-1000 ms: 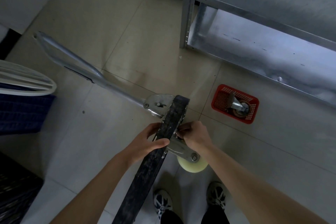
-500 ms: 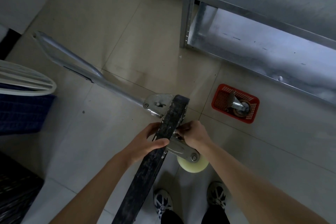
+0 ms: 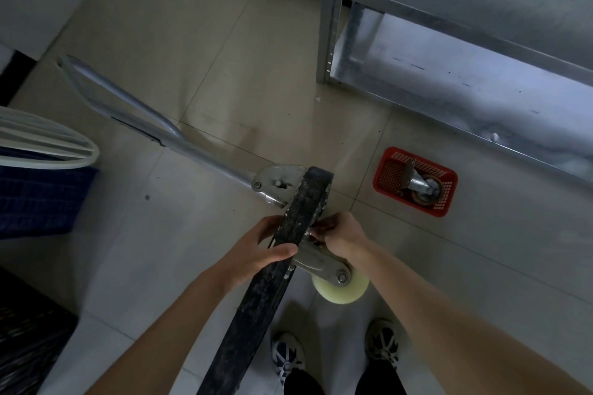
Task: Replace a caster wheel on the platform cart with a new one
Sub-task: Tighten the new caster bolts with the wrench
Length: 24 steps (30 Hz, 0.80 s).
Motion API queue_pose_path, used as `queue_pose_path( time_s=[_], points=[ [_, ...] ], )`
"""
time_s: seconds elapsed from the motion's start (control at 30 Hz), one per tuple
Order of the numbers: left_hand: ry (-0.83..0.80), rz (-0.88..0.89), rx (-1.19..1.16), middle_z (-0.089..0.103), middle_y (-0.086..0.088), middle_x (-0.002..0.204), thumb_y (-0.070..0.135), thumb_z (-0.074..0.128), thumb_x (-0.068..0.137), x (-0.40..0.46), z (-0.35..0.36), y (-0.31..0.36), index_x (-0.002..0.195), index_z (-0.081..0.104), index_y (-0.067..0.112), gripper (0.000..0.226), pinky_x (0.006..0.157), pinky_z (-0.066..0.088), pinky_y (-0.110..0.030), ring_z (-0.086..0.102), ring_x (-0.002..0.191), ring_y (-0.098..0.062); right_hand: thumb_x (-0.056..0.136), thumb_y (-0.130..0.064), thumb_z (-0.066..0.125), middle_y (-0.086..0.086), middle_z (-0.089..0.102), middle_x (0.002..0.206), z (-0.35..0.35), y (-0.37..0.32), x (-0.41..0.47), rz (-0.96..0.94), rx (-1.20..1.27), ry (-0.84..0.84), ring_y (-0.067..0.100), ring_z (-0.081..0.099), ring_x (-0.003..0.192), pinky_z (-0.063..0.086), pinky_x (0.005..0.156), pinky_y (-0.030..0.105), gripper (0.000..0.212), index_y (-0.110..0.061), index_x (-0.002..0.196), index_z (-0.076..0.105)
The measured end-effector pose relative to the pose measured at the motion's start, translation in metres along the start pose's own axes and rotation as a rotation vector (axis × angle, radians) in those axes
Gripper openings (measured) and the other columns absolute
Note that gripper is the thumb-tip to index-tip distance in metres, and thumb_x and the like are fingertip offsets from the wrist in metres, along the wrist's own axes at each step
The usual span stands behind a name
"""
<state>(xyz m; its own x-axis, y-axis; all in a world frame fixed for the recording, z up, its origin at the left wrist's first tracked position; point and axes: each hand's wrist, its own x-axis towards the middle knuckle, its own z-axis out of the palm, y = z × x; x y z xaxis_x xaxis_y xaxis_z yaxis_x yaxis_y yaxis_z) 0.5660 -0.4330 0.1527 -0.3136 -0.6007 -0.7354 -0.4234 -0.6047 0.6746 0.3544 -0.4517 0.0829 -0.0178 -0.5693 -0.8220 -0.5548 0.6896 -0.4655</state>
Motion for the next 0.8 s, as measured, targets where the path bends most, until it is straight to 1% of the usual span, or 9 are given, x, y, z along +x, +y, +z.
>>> queue_pose_path(
  time_s=[0.13, 0.23, 0.3, 0.33, 0.4, 0.47, 0.53, 0.67, 0.8],
  points=[
    [0.0, 0.0, -0.001, 0.06, 0.015, 0.133, 0.072, 0.076, 0.062, -0.001, -0.001, 0.0, 0.14, 0.046, 0.035, 0.091, 0.11, 0.042, -0.042, 0.057, 0.124, -0.007, 0.086, -0.037, 0.075, -0.003, 0.076, 0.088, -0.001, 0.0, -0.001, 0.005, 0.014, 0.006, 0.016, 0.07, 0.086, 0.059, 0.086, 0.04, 0.018, -0.024, 0.098, 0.078],
    [-0.003, 0.001, -0.001, 0.06, 0.015, 0.133, 0.072, 0.075, 0.062, -0.002, 0.0, 0.001, 0.14, 0.045, 0.035, 0.091, 0.109, 0.042, -0.039, 0.057, 0.124, -0.006, 0.086, -0.033, 0.075, -0.003, 0.076, 0.083, -0.001, 0.002, -0.002, 0.012, 0.043, 0.008, 0.017, 0.072, 0.083, 0.06, 0.086, 0.043, 0.012, -0.023, 0.092, 0.079],
    [-0.002, 0.002, -0.001, 0.06, 0.016, 0.133, 0.069, 0.074, 0.063, -0.002, 0.0, 0.002, 0.14, 0.045, 0.035, 0.089, 0.107, 0.043, -0.036, 0.058, 0.122, -0.005, 0.088, -0.034, 0.073, -0.002, 0.076, 0.085, -0.001, 0.002, -0.002, 0.015, 0.054, 0.004, 0.018, 0.071, 0.085, 0.059, 0.087, 0.04, 0.015, -0.02, 0.093, 0.078],
    [-0.001, 0.002, -0.002, 0.06, 0.016, 0.132, 0.069, 0.074, 0.063, -0.002, 0.0, 0.002, 0.14, 0.045, 0.035, 0.088, 0.106, 0.044, -0.034, 0.058, 0.121, -0.004, 0.09, -0.034, 0.072, -0.001, 0.076, 0.087, -0.002, 0.0, -0.003, 0.016, 0.052, 0.002, 0.018, 0.07, 0.086, 0.058, 0.085, 0.037, 0.017, -0.018, 0.094, 0.078],
    [-0.002, 0.001, -0.003, 0.061, 0.017, 0.131, 0.068, 0.074, 0.064, -0.001, 0.0, 0.002, 0.139, 0.046, 0.036, 0.087, 0.105, 0.044, -0.032, 0.058, 0.121, -0.002, 0.094, -0.035, 0.068, 0.001, 0.074, 0.088, -0.004, -0.005, -0.006, 0.021, 0.034, -0.004, 0.018, 0.068, 0.086, 0.053, 0.074, 0.031, 0.021, -0.016, 0.096, 0.076],
    [-0.001, -0.001, -0.006, 0.061, 0.017, 0.131, 0.068, 0.074, 0.063, -0.001, 0.0, 0.001, 0.138, 0.047, 0.036, 0.086, 0.104, 0.044, -0.031, 0.058, 0.121, -0.002, 0.098, -0.034, 0.062, -0.001, 0.07, 0.081, -0.006, -0.008, -0.008, 0.016, 0.012, -0.028, 0.014, 0.063, 0.075, 0.045, 0.061, 0.026, 0.024, -0.014, 0.093, 0.074],
    [0.008, 0.003, -0.003, 0.061, 0.018, 0.131, 0.069, 0.074, 0.062, -0.002, 0.0, 0.001, 0.138, 0.047, 0.036, 0.087, 0.104, 0.042, -0.03, 0.056, 0.122, 0.0, 0.101, -0.033, 0.057, -0.004, 0.068, 0.076, -0.005, -0.011, -0.01, 0.012, 0.0, -0.047, 0.01, 0.06, 0.067, 0.042, 0.058, 0.025, 0.027, -0.014, 0.091, 0.073],
    [0.01, 0.001, 0.007, 0.059, 0.017, 0.134, 0.071, 0.074, 0.062, -0.003, -0.001, 0.002, 0.141, 0.045, 0.034, 0.092, 0.108, 0.041, -0.034, 0.055, 0.125, -0.003, 0.101, -0.031, 0.055, -0.002, 0.074, 0.085, -0.007, -0.013, -0.013, 0.011, -0.009, -0.088, 0.016, 0.068, 0.081, 0.048, 0.071, 0.029, 0.028, -0.015, 0.092, 0.076],
    [0.017, 0.002, 0.006, 0.059, 0.018, 0.134, 0.07, 0.074, 0.064, -0.003, 0.0, 0.003, 0.141, 0.046, 0.035, 0.089, 0.111, 0.041, -0.038, 0.055, 0.125, -0.001, 0.088, -0.028, 0.071, -0.001, 0.075, 0.085, -0.005, -0.009, -0.009, -0.008, -0.023, -0.093, 0.019, 0.07, 0.088, 0.055, 0.084, 0.035, 0.009, -0.02, 0.088, 0.077]
  ],
)
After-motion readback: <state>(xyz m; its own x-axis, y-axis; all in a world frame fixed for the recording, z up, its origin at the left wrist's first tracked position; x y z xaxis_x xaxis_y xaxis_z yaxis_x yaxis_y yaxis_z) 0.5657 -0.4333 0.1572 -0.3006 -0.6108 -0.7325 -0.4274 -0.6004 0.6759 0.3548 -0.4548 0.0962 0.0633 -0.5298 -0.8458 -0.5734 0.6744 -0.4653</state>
